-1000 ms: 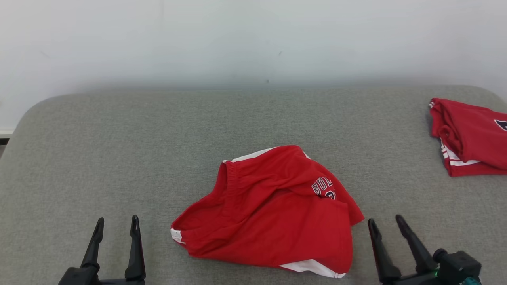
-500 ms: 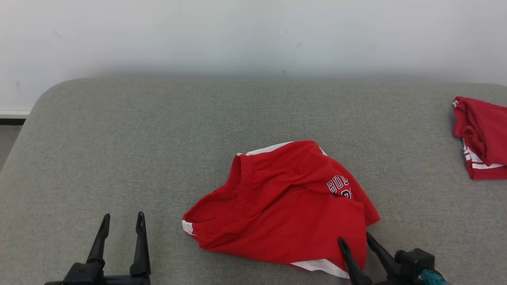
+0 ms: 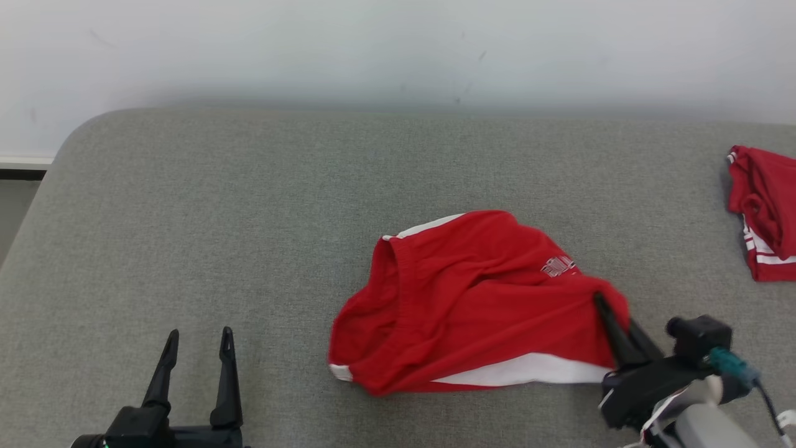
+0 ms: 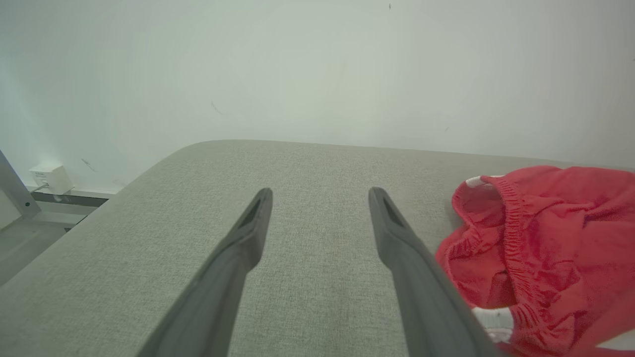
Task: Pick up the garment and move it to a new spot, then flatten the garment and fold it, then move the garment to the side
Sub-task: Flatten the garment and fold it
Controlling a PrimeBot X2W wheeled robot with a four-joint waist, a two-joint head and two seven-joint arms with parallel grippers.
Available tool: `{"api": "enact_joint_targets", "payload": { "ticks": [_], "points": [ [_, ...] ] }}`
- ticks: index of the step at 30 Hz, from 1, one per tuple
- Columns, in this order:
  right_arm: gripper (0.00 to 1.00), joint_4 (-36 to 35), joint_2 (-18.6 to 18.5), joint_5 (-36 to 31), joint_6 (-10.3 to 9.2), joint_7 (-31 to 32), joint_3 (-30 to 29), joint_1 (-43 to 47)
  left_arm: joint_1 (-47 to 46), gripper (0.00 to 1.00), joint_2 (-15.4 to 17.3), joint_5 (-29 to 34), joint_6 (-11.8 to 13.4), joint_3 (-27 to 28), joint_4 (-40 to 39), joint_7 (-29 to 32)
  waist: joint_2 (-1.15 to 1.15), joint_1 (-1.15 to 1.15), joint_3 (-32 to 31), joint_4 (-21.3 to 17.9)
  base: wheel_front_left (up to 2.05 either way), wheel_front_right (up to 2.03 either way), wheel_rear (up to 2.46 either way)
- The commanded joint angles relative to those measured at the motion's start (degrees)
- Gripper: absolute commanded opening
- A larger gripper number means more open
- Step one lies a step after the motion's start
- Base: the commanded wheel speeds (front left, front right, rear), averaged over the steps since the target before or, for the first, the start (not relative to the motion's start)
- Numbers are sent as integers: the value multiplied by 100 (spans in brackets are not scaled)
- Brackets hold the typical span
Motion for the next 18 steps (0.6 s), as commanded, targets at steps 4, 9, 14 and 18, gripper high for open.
{"api": "enact_joint_targets", "payload": {
  "ticks": [4, 9, 14, 18],
  "points": [
    [0, 327, -230, 87, -18, -25, -251, -258, -129, 100, -7, -95, 39, -134, 37, -17, 0, 0, 26, 111, 0, 0, 0],
    [94, 798, -267, 156, -18, -25, -140, -509, -146, 100, -7, -133, 65, -155, 60, -17, 0, 0, 23, 169, 0, 0, 0],
    [100, 574, -183, 22, -18, -25, -373, -446, 12, 100, -7, -146, 128, -132, 27, -17, 0, 0, -86, 48, 0, 0, 0],
    [100, -29, -83, -213, -18, -24, -823, -83, 80, 100, -7, -103, 114, -71, 3, -17, 0, 0, -197, -106, 0, 0, 0]
  ]
}}
